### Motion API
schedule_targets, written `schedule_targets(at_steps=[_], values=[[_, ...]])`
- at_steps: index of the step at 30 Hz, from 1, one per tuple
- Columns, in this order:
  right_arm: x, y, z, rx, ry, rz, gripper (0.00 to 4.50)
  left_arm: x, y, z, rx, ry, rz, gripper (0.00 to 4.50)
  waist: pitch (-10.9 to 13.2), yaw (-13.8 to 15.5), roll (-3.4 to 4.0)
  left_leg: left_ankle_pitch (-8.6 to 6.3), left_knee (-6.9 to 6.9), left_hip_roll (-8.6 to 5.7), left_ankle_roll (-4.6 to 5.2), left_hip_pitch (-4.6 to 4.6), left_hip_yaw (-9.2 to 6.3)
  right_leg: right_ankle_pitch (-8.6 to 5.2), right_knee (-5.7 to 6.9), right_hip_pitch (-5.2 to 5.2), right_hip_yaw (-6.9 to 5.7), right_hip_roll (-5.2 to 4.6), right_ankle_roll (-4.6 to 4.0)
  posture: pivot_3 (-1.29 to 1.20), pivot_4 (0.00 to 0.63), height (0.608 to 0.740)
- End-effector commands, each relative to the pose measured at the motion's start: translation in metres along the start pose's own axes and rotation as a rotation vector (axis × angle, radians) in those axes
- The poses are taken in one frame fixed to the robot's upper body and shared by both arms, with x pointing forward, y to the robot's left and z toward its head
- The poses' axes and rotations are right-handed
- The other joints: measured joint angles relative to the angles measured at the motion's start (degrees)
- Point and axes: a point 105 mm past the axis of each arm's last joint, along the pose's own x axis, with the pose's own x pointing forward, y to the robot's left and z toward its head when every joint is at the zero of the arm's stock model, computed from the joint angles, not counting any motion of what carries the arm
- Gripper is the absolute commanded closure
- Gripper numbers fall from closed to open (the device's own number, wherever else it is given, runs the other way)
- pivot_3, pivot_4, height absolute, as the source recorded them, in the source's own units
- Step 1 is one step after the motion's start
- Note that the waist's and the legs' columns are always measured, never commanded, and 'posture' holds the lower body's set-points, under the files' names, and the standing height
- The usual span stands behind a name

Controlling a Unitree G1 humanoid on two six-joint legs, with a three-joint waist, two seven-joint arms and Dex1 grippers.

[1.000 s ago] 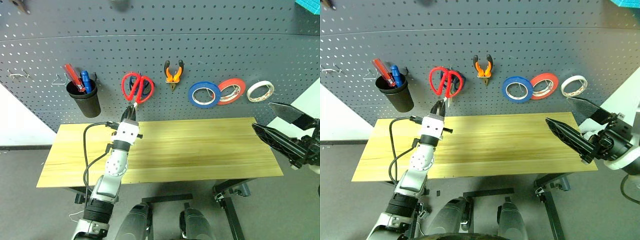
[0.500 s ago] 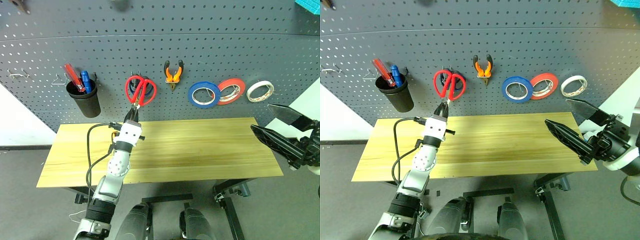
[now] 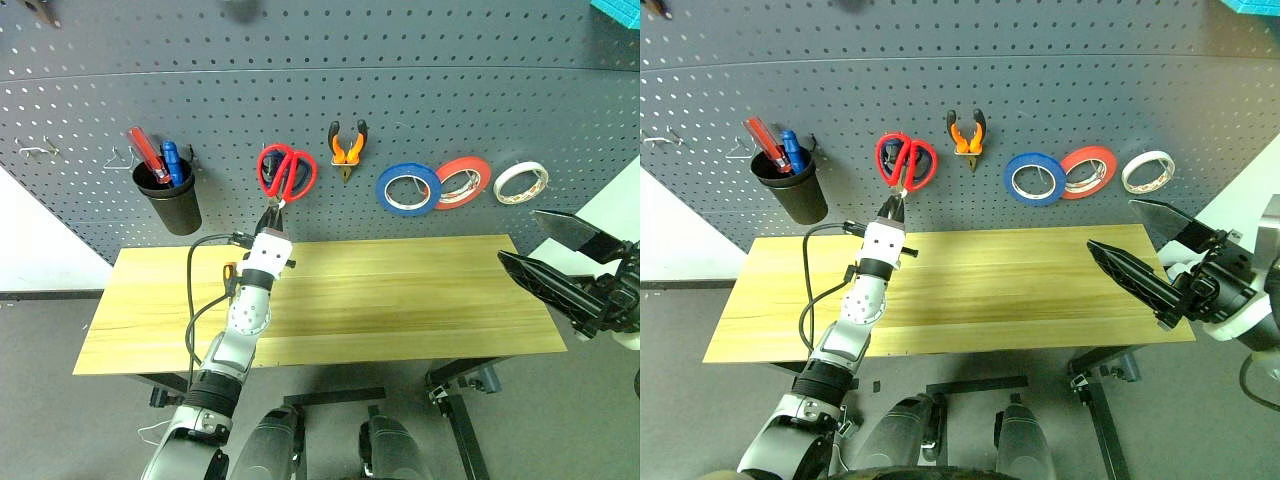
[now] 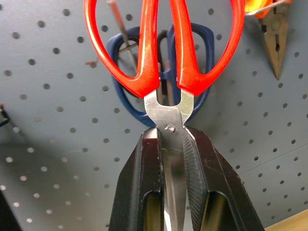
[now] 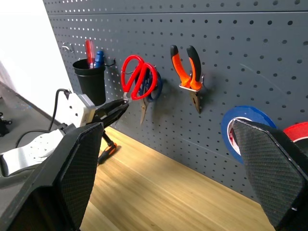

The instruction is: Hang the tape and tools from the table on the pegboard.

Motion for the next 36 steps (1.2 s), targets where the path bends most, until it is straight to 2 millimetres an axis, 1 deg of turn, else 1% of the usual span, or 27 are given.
schedule_targets(at_steps=[1, 8, 15, 17, 19, 22, 23, 25, 26, 31, 36], values=[[-0.001, 0.004, 0.008, -0.039, -0.014, 0.009, 0.0, 0.006, 0.0, 0.004, 0.001, -0.035, 0.022, 4.24, 0.0, -0.02, 0.0, 0.0, 0.0, 0.0, 0.0, 0.0, 0.0, 0.0, 0.0, 0.0, 0.0, 0.0, 0.0, -0.13, 0.177, 0.74], [0.0, 0.004, 0.007, -0.036, -0.011, 0.009, 0.0, 0.01, -0.002, -0.009, 0.011, 0.0, 0.038, 4.24, 0.01, -0.05, -0.01, 0.0, 0.0, 0.0, 0.0, 0.0, 0.0, 0.01, 0.0, 0.0, 0.0, 0.0, 0.01, -0.13, 0.178, 0.74], [0.0, 0.003, 0.007, -0.041, -0.01, 0.003, 0.0, 0.009, -0.009, -0.014, -0.015, 0.029, 0.024, 4.24, 0.01, -0.03, -0.01, 0.0, 0.0, 0.0, 0.0, 0.0, 0.01, 0.01, 0.0, 0.0, 0.0, -0.01, 0.02, -0.13, 0.174, 0.74], [0.0, 0.002, 0.007, -0.041, -0.009, 0.002, 0.0, 0.008, -0.01, -0.015, -0.027, 0.039, 0.018, 3.51, 0.01, -0.04, -0.01, 0.0, 0.01, 0.0, 0.0, 0.0, 0.01, 0.01, 0.0, 0.0, 0.0, -0.01, 0.02, -0.13, 0.173, 0.74], [0.0, 0.002, 0.007, -0.041, -0.009, 0.001, 0.0, 0.006, -0.011, -0.016, -0.039, 0.048, 0.013, 2.95, 0.0, -0.06, -0.01, 0.0, 0.0, 0.0, 0.0, 0.0, 0.01, 0.01, 0.0, 0.0, 0.0, -0.01, 0.02, -0.13, 0.172, 0.74], [0.001, 0.002, 0.006, -0.041, -0.007, 0.001, 0.0, 0.003, -0.012, -0.018, -0.039, 0.057, 0.013, 1.95, 0.0, -0.12, -0.01, 0.0, 0.0, 0.0, 0.0, 0.0, 0.01, 0.01, 0.0, -0.01, 0.0, 0.0, 0.03, -0.13, 0.17, 0.74], [0.001, 0.002, 0.006, -0.042, -0.006, 0.001, 0.0, 0.001, -0.012, -0.02, -0.034, 0.068, 0.016, 1.67, 0.0, -0.16, -0.01, 0.0, 0.0, 0.0, 0.0, 0.0, 0.01, 0.01, 0.0, -0.01, 0.0, 0.0, 0.03, -0.13, 0.171, 0.74], [0.001, 0.001, 0.005, -0.043, -0.005, 0.002, 0.0, -0.002, -0.014, -0.024, -0.027, 0.095, 0.016, 0.95, 0.0, -0.15, -0.01, 0.0, 0.0, 0.0, 0.0, 0.0, 0.01, 0.01, 0.0, -0.01, 0.01, -0.01, 0.03, -0.13, 0.17, 0.74], [0.001, 0.001, 0.005, -0.043, -0.004, 0.002, 0.0, -0.004, -0.016, -0.025, -0.026, 0.1, 0.002, 0.68, 0.0, -0.15, -0.01, 0.0, 0.0, 0.0, 0.0, 0.0, 0.01, 0.02, 0.01, -0.01, 0.01, -0.01, 0.03, -0.13, 0.169, 0.74], [0.001, 0.001, 0.004, -0.047, -0.002, 0.001, 0.0, -0.016, -0.014, -0.033, -0.025, 0.146, -0.007, 0.68, 0.0, -0.18, 0.0, 0.0, 0.0, 0.0, 0.0, 0.0, 0.02, 0.02, 0.01, -0.01, 0.01, 0.0, 0.03, -0.12, 0.164, 0.74], [0.001, 0.0, 0.003, -0.053, 0.0, -0.001, 0.0, -0.044, 0.003, -0.053, -0.022, 0.281, 0.019, 0.68, -0.05, -0.33, 0.05, 0.0, 0.0, 0.0, 0.0, 0.02, 0.03, 0.02, 0.01, -0.02, 0.03, 0.0, 0.03, -0.12, 0.148, 0.74]])
